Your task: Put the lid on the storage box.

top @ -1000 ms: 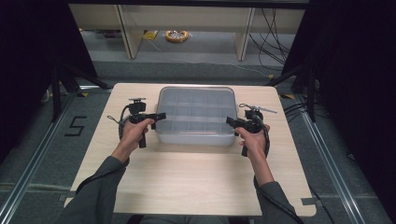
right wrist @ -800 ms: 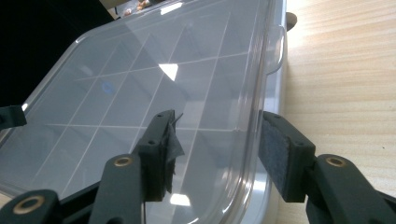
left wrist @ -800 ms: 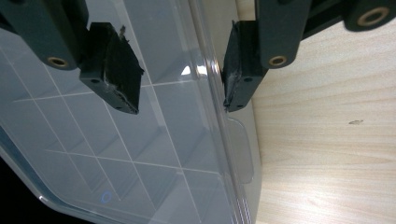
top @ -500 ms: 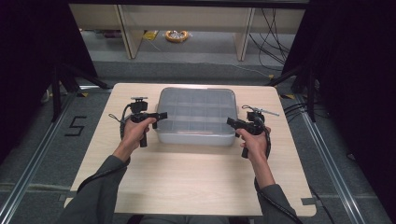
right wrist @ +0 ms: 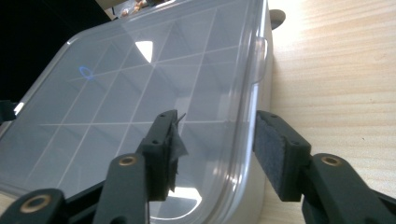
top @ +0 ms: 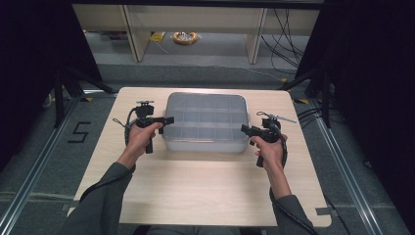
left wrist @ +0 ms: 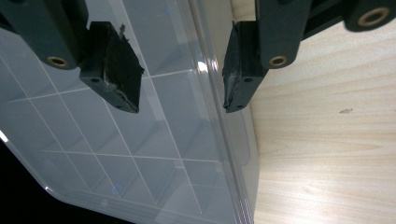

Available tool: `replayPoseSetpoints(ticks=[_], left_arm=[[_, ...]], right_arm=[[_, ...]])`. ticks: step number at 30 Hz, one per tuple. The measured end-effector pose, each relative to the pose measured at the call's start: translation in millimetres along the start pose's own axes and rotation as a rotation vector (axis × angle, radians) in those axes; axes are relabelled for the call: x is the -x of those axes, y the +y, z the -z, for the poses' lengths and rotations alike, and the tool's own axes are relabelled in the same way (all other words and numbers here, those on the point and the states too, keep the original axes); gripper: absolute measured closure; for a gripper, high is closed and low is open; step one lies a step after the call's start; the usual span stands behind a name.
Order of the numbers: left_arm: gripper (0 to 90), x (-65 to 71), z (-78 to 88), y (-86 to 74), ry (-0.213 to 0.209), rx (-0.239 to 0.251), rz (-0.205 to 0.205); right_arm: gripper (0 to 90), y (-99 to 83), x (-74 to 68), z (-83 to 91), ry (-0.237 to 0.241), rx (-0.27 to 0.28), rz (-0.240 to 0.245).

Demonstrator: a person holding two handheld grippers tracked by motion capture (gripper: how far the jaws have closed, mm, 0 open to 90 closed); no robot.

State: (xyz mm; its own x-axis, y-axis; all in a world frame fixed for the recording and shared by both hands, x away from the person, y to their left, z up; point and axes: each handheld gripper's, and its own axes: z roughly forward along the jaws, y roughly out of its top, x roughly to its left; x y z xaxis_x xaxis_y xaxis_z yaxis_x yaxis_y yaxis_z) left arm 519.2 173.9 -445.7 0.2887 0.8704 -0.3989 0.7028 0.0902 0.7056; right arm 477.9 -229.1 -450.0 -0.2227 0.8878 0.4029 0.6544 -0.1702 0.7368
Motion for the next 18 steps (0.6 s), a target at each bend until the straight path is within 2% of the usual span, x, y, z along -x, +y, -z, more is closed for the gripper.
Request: replayPoseSetpoints(ticks=[5, 6, 7, 8, 9, 10, 11, 12, 13, 17, 18], left_arm=[[47.5, -3.1, -0.8, 0.9, -0.012, 0.007, 0.035], [47.3, -3.9, -0.9, 1.4, -0.015, 0.005, 0.043], [47.1, -4.1, -1.3, 1.9, -0.014, 0.009, 0.060], [46.2, -5.0, -1.9, 2.8, -0.022, 0.013, 0.069], [46.0, -5.7, -2.0, 3.2, -0.019, 0.011, 0.074], [46.0, -6.4, -2.2, 3.6, -0.020, 0.010, 0.072], [46.0, -6.2, -2.8, 3.7, -0.024, 0.016, 0.079], [46.0, -6.5, -2.9, 3.7, -0.026, 0.016, 0.080], [45.9, -7.8, -2.6, 4.0, -0.027, 0.010, 0.072], [45.5, -11.7, -4.4, 6.8, -0.024, 0.021, 0.089], [45.5, -13.1, -5.2, 7.2, -0.019, 0.024, 0.093]], right_arm=[[52.8, 2.5, 4.6, -7.6, -0.013, 0.000, -0.012], [52.8, 4.0, 1.9, -8.6, -0.016, -0.011, -0.069], [52.8, 6.3, -2.5, -7.8, -0.004, -0.030, -0.161], [52.9, 8.8, 0.4, -9.5, -0.009, -0.035, -0.155], [53.6, 13.3, 10.3, -16.9, -0.019, 0.000, -0.097], [53.6, 13.3, 10.3, -16.9, -0.019, 0.000, -0.097], [54.0, 15.2, 16.1, -21.1, -0.025, 0.021, -0.041], [54.7, 16.8, 12.4, -21.4, -0.014, 0.000, -0.096], [55.4, 18.0, 11.4, -23.1, -0.011, 0.003, -0.113], [58.5, 22.1, 13.2, -30.8, -0.001, 0.008, -0.122], [59.7, 23.3, 12.9, -32.5, -0.011, 0.005, -0.126]])
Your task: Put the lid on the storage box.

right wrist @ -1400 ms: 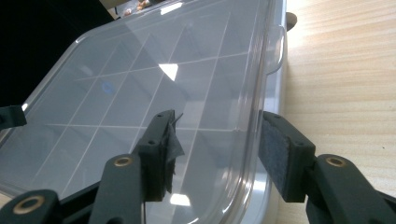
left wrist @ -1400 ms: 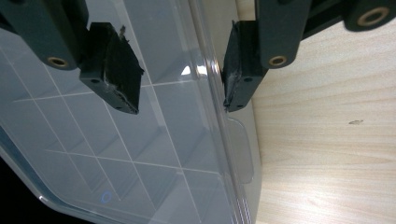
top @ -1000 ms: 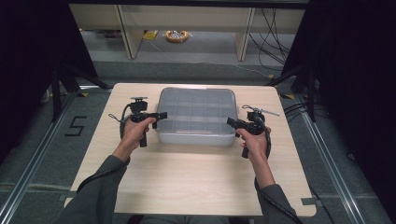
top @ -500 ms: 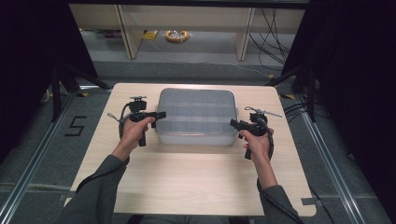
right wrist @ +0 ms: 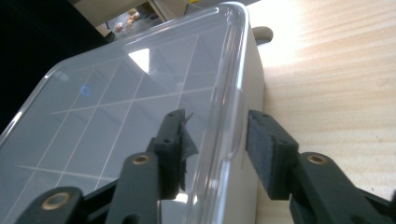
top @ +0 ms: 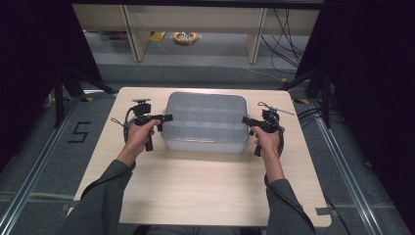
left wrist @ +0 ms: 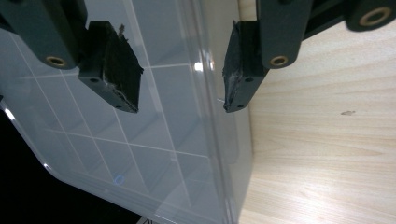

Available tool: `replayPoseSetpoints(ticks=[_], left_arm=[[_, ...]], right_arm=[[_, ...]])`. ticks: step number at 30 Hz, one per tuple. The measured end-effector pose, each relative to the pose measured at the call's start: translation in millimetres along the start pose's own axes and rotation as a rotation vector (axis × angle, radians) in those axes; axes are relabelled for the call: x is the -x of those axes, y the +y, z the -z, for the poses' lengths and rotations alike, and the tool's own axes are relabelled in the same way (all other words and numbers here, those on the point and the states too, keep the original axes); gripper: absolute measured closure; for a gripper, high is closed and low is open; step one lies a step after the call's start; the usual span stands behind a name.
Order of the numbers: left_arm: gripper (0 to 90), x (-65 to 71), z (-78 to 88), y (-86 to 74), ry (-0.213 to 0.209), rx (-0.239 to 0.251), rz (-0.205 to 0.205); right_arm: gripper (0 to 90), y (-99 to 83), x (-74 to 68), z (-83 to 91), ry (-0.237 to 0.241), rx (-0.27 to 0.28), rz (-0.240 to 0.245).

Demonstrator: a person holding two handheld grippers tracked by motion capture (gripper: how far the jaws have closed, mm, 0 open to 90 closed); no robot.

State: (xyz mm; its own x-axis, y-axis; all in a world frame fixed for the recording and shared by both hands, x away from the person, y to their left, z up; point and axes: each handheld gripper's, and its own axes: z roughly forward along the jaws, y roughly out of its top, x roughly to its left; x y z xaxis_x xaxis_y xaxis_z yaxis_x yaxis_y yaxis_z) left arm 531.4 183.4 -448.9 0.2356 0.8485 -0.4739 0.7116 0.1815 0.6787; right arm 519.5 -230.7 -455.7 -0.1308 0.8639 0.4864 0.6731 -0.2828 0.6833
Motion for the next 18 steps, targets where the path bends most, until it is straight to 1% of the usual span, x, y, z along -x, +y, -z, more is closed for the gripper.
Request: replayPoseSetpoints(ticks=[1, 2, 3, 4, 5, 6, 7, 8, 9, 10, 11, 12, 13, 15, 16, 17, 18], left_arm=[[45.5, -2.3, -0.8, 0.9, -0.009, -0.003, 0.008], [46.9, -3.4, -1.2, 0.7, -0.014, -0.008, 0.013], [46.4, -2.4, -2.0, 0.3, -0.010, -0.006, 0.011], [48.1, -2.4, -1.0, 0.1, 0.001, -0.015, -0.009], [50.6, -1.9, -0.6, -0.3, 0.005, -0.007, -0.007], [55.5, -0.6, 0.3, -0.2, -0.007, 0.003, 0.002], [53.0, 1.4, 0.8, -0.2, 0.008, 0.005, -0.009], [53.8, 3.1, 1.5, -0.4, 0.026, 0.005, -0.021], [53.8, 4.3, 1.6, 0.1, 0.030, 0.001, -0.022], [53.8, 5.7, 1.3, 0.3, 0.030, 0.004, -0.023], [53.8, 7.0, 1.2, 0.8, 0.028, 0.004, -0.027], [53.8, 8.5, 1.0, 1.5, 0.028, 0.003, -0.040], [53.8, 11.0, 0.4, 2.0, 0.035, 0.005, -0.048], [54.3, 14.8, -1.5, 3.0, 0.047, -0.009, -0.078], [54.4, 16.8, -3.3, 2.7, 0.058, -0.010, -0.078], [54.1, 17.6, -4.3, 2.8, 0.071, -0.016, -0.095], [53.8, 17.9, -4.7, 2.9, 0.074, -0.017, -0.104]], right_arm=[[60.9, 0.6, -1.9, -0.1, -0.007, -0.003, -0.017], [61.6, 2.2, -1.0, -1.8, -0.004, 0.009, 0.017], [61.7, 2.6, -1.9, -2.5, -0.011, 0.021, 0.018], [61.7, 2.8, -3.2, -2.2, -0.017, 0.025, 0.008], [61.9, 2.8, -3.4, -2.4, -0.021, 0.029, 0.006], [62.4, 3.4, 0.0, -2.8, -0.024, 0.039, 0.049], [62.8, 3.6, -1.1, -2.7, -0.010, 0.044, 0.054], [62.6, 4.0, -2.6, -2.5, -0.022, 0.044, 0.055], [62.8, 3.6, -7.7, -0.5, -0.022, 0.030, 0.001], [63.1, 4.4, -7.8, 1.0, -0.012, 0.041, 0.004], [63.1, 4.9, -7.9, 0.7, -0.019, 0.045, -0.003], [63.0, 5.6, -7.8, 1.2, -0.016, 0.052, -0.002], [63.0, 6.9, -6.7, 2.2, -0.028, 0.061, 0.005], [63.5, 8.8, -4.2, 4.2, -0.022, 0.064, -0.004], [63.0, 9.3, -3.4, 5.1, -0.024, 0.058, -0.010], [62.6, 9.5, 2.6, 2.9, -0.033, 0.067, 0.055], [62.7, 8.3, 3.1, 1.9, -0.027, 0.067, 0.047]])
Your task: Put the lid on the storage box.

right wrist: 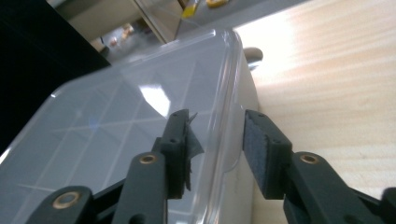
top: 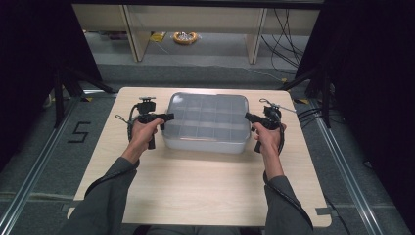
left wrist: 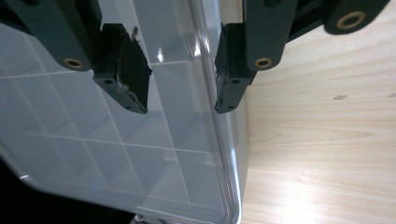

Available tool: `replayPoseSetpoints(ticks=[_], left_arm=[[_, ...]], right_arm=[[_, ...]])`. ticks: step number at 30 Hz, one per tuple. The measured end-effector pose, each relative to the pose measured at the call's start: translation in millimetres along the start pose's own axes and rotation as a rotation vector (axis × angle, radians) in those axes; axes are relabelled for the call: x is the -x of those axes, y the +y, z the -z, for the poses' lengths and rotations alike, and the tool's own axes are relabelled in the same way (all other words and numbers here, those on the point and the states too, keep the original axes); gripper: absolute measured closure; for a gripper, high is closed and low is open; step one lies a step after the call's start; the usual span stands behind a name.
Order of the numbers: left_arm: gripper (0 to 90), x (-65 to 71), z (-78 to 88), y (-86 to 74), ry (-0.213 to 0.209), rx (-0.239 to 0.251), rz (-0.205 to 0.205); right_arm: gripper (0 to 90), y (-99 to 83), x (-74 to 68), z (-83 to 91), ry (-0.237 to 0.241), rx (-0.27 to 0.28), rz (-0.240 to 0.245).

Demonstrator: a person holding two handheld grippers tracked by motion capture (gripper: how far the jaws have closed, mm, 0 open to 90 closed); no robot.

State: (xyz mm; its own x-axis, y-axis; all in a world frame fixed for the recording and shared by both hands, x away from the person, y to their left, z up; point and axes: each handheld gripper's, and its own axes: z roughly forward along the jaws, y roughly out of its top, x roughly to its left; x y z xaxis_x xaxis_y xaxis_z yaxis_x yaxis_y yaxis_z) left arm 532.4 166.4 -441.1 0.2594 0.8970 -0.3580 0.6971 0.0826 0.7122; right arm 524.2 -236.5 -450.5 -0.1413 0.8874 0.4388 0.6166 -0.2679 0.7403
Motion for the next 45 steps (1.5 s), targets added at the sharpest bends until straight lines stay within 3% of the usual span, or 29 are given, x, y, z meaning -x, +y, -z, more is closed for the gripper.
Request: replayPoseSetpoints(ticks=[2, 3, 5, 7, 8, 10, 12, 15, 17, 19, 20, 21, 22, 25, 26, 27, 30, 31, 33, 35, 36, 37, 39, 41, 42, 44, 45], left_arm=[[53.6, 0.7, -0.4, 0.1, 0.005, 0.001, 0.007], [53.6, 1.2, -0.6, -0.1, 0.006, 0.003, -0.001], [53.3, 1.5, -0.4, -0.3, 0.008, 0.002, -0.009], [52.4, 0.3, -0.5, 0.5, 0.011, 0.009, 0.002], [52.0, -0.6, -1.0, 0.6, 0.009, 0.018, 0.010], [51.7, -1.3, -0.9, 1.0, 0.002, 0.015, 0.001], [51.1, -1.2, -0.6, 1.5, 0.002, 0.011, -0.002], [51.5, -2.4, -0.7, 2.7, -0.010, 0.036, 0.019], [52.4, -2.1, -1.7, 2.4, -0.004, 0.040, 0.015], [52.1, 0.0, -1.0, 1.8, 0.000, 0.040, -0.015], [52.0, 0.5, 0.5, 2.3, -0.006, 0.037, -0.010], [51.9, 0.9, 1.4, 2.4, -0.005, 0.036, 0.000], [51.2, 0.1, 2.5, 2.6, 0.000, 0.037, 0.000], [49.3, -3.1, 2.8, 1.7, 0.005, 0.035, 0.008], [49.1, -4.0, 2.4, 1.0, 0.008, 0.030, 0.012], [48.9, -5.2, 1.5, 0.5, 0.009, 0.026, 0.013], [48.2, -10.1, -2.3, 0.1, 0.004, 0.015, 0.039], [48.1, -11.6, -3.8, 0.5, -0.001, 0.014, 0.054], [47.6, -13.4, -7.3, 1.4, -0.003, 0.017, 0.058], [49.3, -14.9, -10.6, 1.6, 0.010, 0.017, 0.063], [49.9, -16.3, -12.0, 1.7, 0.001, 0.017, 0.074], [49.7, -17.6, -12.8, 1.8, -0.004, 0.020, 0.090], [52.0, -17.8, -12.9, 2.3, -0.003, 0.025, 0.108], [53.3, -16.1, -11.4, 2.8, 0.015, 0.028, 0.077], [53.9, -15.8, -10.8, 2.9, 0.018, 0.036, 0.069], [55.5, -15.1, -11.3, 3.2, 0.024, 0.047, 0.059], [55.8, -15.6, -12.2, 2.8, 0.025, 0.048, 0.047]], right_arm=[[63.0, -2.9, 0.7, -2.0, -0.005, -0.006, 0.004], [62.8, -4.6, -4.7, -1.3, 0.002, -0.030, -0.088], [62.0, -6.3, -1.5, -3.1, 0.007, -0.008, -0.072], [62.4, -6.3, -2.7, -3.6, 0.021, -0.012, -0.093], [63.3, -5.7, 1.8, -4.6, 0.024, -0.006, -0.037], [62.9, -5.6, 0.8, -6.1, 0.008, 0.003, -0.024], [63.2, -4.7, -3.4, -5.1, 0.014, -0.018, -0.079], [62.6, -5.6, -4.6, -5.9, 0.007, -0.019, -0.081], [62.6, -6.9, -3.9, -6.2, 0.003, -0.012, -0.041], [62.4, -9.8, -6.0, -5.3, -0.005, -0.003, -0.042], [61.9, -10.9, -5.3, -6.0, -0.013, 0.005, -0.007], [62.0, -12.2, -6.6, -5.8, -0.013, 0.002, -0.033], [62.0, -12.5, -4.9, -6.1, -0.016, 0.009, -0.016], [62.6, -12.7, -5.9, -4.9, -0.006, -0.005, -0.064], [62.4, -11.7, -1.6, -6.4, -0.010, 0.015, 0.005], [62.2, -11.2, -0.3, -8.1, -0.011, 0.023, 0.021], [61.8, -9.0, -1.9, -9.2, -0.006, 0.016, 0.018], [61.7, -9.0, -7.0, -9.2, -0.008, 0.010, -0.035], [61.6, -7.5, -9.4, -10.1, -0.018, -0.001, -0.037], [61.7, -6.5, -9.5, -12.3, -0.015, 0.003, -0.023], [61.8, -5.8, -5.0, -14.6, -0.016, 0.020, 0.029], [61.8, -6.1, -9.1, -13.8, -0.017, 0.009, -0.030], [61.5, -5.9, -9.2, -14.2, -0.018, 0.009, -0.031], [60.8, -6.1, -12.0, -14.4, -0.011, -0.002, -0.048], [60.8, -6.0, -10.3, -14.6, -0.021, 0.006, -0.022], [60.8, -6.4, -9.6, -15.4, -0.019, 0.004, -0.035], [60.8, -6.1, -5.0, -17.4, -0.027, 0.021, 0.016]])
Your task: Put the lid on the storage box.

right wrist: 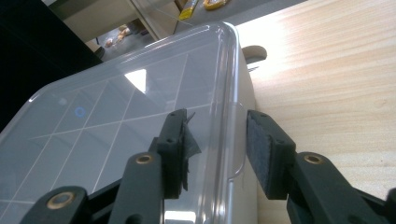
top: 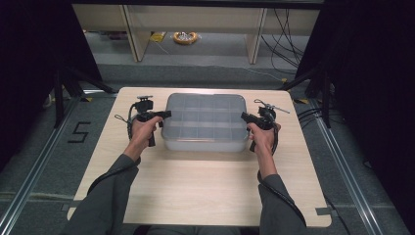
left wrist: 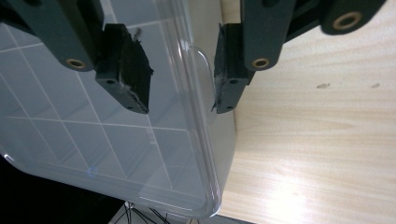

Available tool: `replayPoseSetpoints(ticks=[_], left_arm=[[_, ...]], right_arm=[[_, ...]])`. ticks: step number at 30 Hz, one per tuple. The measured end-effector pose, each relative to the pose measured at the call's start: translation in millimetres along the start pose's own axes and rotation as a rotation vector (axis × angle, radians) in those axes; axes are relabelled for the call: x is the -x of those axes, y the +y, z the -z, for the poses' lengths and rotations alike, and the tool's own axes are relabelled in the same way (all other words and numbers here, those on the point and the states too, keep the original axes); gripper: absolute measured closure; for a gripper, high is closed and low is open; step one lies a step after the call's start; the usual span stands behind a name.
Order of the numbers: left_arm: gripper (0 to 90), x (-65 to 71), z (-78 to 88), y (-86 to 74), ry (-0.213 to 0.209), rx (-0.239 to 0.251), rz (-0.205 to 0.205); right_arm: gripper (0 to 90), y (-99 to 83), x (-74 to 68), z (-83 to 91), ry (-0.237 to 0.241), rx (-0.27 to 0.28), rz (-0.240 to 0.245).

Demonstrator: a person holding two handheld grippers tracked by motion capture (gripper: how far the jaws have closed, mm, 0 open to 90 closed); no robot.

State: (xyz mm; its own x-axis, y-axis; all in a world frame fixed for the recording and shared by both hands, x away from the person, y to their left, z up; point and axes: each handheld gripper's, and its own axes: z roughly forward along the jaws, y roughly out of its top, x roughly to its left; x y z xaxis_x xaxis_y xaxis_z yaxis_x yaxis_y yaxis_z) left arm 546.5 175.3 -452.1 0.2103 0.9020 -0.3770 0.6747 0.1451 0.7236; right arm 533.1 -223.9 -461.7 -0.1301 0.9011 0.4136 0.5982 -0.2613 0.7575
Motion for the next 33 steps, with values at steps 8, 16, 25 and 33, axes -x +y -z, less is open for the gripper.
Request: replayPoseSetpoints(ticks=[8, 16, 25, 33], left_arm=[[55.3, -0.1, -1.0, -0.8, -0.011, 0.014, 0.027], [54.9, 2.6, -0.9, -2.5, 0.000, 0.012, 0.015], [55.7, 3.2, -3.7, 0.4, 0.034, 0.021, 0.006], [55.3, 0.0, -8.2, 0.0, 0.007, 0.051, 0.005]], right_arm=[[60.9, -0.9, -3.2, 2.5, 0.013, -0.010, -0.059], [59.8, 0.7, -0.1, 0.1, -0.001, 0.003, -0.004], [59.7, 1.6, -7.7, -0.8, -0.008, -0.009, -0.041], [60.0, 0.9, -6.1, -2.7, -0.002, 0.000, -0.032]])
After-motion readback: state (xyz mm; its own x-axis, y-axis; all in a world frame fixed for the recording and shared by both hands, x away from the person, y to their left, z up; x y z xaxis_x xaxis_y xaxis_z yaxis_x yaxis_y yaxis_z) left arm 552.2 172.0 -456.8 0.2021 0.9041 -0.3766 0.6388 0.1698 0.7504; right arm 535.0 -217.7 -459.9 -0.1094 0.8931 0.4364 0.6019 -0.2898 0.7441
